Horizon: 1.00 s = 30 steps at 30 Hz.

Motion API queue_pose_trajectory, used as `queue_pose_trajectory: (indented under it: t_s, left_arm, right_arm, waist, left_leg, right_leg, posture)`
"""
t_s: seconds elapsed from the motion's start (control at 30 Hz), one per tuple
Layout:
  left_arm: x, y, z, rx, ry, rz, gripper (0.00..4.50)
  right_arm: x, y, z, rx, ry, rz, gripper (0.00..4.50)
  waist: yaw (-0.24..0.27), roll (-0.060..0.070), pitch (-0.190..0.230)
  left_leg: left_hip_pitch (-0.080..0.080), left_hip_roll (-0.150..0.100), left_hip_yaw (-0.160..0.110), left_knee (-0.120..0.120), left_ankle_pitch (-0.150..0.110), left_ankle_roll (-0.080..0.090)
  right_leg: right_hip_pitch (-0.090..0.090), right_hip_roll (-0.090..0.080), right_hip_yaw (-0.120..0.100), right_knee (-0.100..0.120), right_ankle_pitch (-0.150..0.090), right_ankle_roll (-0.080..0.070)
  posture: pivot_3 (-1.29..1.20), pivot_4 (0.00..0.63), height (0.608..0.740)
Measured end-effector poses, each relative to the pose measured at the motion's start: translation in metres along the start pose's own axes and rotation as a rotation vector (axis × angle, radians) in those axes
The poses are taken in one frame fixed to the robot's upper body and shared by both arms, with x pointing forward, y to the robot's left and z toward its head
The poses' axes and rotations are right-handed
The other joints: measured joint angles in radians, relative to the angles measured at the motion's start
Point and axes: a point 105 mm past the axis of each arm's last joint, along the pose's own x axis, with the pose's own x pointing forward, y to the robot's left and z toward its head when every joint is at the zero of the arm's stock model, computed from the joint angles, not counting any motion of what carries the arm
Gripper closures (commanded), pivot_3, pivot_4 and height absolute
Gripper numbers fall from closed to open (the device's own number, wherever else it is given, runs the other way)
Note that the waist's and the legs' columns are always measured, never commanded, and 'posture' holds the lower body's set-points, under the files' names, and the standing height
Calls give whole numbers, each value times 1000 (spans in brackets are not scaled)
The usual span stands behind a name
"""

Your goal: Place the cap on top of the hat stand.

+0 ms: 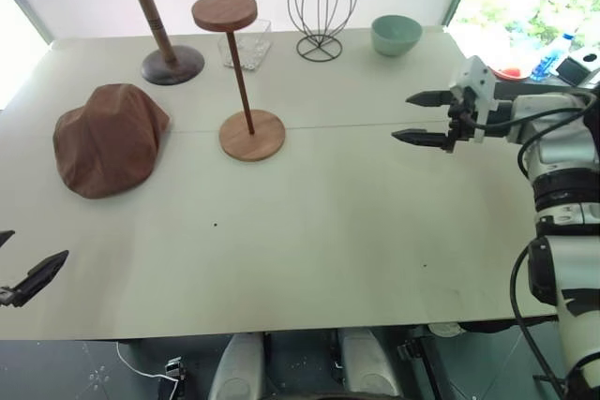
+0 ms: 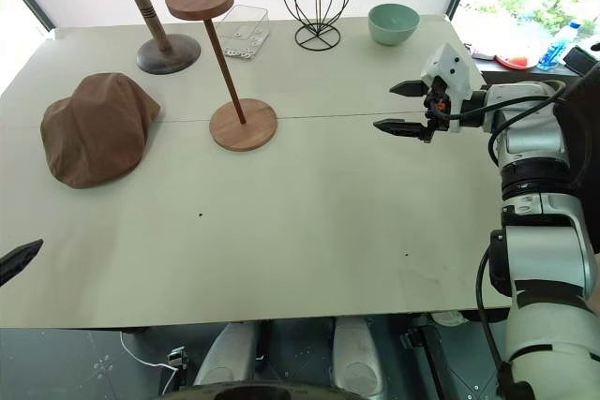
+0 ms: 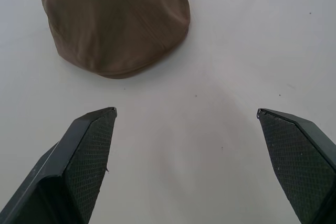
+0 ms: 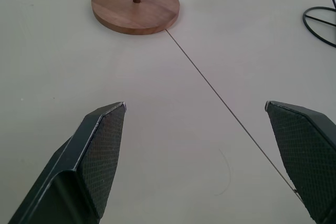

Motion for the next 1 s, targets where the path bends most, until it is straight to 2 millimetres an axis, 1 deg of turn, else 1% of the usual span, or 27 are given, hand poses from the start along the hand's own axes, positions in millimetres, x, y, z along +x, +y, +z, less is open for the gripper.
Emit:
queue_pose_trajectory:
  t_s: [0.17, 0.5, 0.57, 0.63, 0.7, 0.8, 0.83, 0.87, 0.93, 1.0]
  left_arm:
    - [1, 0, -1, 10, 3, 0, 0]
    - [7, 5, 12, 20, -55, 25, 0]
    - [10, 6, 16, 39, -61, 21, 0]
    - [16, 4, 20, 82, -55, 7, 0]
    - [23, 1, 23, 140, -50, -10, 0]
    - [35, -5, 26, 247, -32, -41, 0]
    - [42, -9, 25, 295, -24, -56, 0]
    - [48, -11, 23, 335, -14, -62, 0]
    - [57, -12, 17, 405, 18, -61, 0]
    - [67, -7, 12, 474, 44, -29, 0]
  right_arm:
    - [0, -1, -2, 5, 0, -8, 134]
    - [-1, -1, -2, 27, -10, -9, 134]
    - [0, 1, -2, 44, -15, 5, 134]
    - [1, 5, 3, 40, -25, 34, 134]
    - [2, 12, 13, 38, -49, 81, 134]
    - [3, 28, 42, 21, -106, 177, 134]
    - [2, 39, 55, 12, -131, 226, 134]
    - [0, 49, 63, 4, -146, 267, 134]
    - [-2, 67, 74, -2, -162, 331, 134]
    - [-5, 84, 84, 15, -173, 389, 134]
  waist:
    - [-1, 0, 0]
    - [0, 0, 0]
    - [0, 0, 0]
    - [0, 0, 0]
    - [1, 0, 0]
    - [1, 1, 0]
    - [2, 1, 0]
    - [4, 1, 0]
    - [6, 1, 0]
    - [9, 1, 0]
  left_leg:
    - [0, 0, 0, 0, 0, 0]
    - [0, 0, 0, 0, 0, 0]
    - [0, 0, 0, 0, 0, 0]
    - [0, 0, 0, 0, 0, 0]
    - [0, 0, 0, 0, 0, 0]
    - [1, 0, 0, 0, 0, 0]
    - [1, 1, 0, 0, 0, 0]
    - [1, 1, 0, 0, 0, 0]
    - [1, 1, 0, 0, 0, 0]
    - [1, 1, 0, 0, 0, 0]
  right_leg:
    - [0, 0, 0, 0, 0, 0]
    - [0, 0, 0, 1, 0, 0]
    - [0, 1, 0, 1, 0, 0]
    - [0, 1, 1, 1, 0, 0]
    - [0, 1, 1, 1, 0, 0]
    - [0, 1, 1, 2, 0, 0]
    - [0, 1, 1, 2, 0, 0]
    - [0, 1, 1, 2, 0, 0]
    - [0, 1, 1, 2, 0, 0]
    - [0, 1, 1, 2, 1, 0]
  posture:
    - [0, 150, 740]
    - [0, 150, 740]
    - [0, 150, 740]
    - [0, 150, 740]
    - [0, 150, 740]
    - [0, 150, 740]
    - [0, 150, 740]
    - [0, 150, 740]
    - [0, 150, 740]
    - [0, 150, 740]
